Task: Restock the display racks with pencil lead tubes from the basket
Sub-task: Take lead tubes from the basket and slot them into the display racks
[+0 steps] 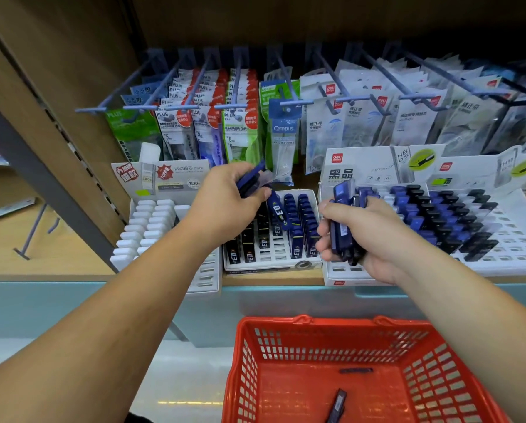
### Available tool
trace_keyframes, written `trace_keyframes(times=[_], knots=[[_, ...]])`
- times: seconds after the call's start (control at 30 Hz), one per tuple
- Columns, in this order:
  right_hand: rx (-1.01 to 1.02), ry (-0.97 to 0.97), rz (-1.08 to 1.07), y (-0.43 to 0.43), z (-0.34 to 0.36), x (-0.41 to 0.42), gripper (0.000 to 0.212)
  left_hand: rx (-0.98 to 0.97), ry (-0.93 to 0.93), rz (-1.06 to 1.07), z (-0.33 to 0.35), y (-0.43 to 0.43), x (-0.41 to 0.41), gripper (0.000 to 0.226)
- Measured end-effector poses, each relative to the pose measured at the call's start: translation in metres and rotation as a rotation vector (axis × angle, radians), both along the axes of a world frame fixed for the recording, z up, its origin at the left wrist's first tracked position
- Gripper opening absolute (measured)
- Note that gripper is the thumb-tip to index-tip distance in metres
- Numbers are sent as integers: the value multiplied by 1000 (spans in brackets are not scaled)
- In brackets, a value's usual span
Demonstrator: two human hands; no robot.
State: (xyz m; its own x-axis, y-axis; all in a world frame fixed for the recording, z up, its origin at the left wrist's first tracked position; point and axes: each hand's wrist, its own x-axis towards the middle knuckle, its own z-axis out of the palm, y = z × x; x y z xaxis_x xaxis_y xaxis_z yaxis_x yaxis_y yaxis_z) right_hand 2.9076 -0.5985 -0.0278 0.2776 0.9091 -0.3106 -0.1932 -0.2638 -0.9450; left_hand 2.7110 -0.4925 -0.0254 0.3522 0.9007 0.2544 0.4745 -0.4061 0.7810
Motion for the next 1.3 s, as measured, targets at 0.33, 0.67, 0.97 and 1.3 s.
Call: trace_keyframes(times=[0.33,0.67,0.97,1.3], knots=[[-59,8,71,-3,-1,2,19,81,255,-87,-15,-3,7,17],[-61,161,125,-4,-6,13,19,177,376,-127,-11,-5,11,14],[-82,213,153,-9,-3,15,24,189,471,-199,-13,-4,15,35],[-36,90,230,-16,-6,12,35,179,503,-146,-15,-1,13,15]])
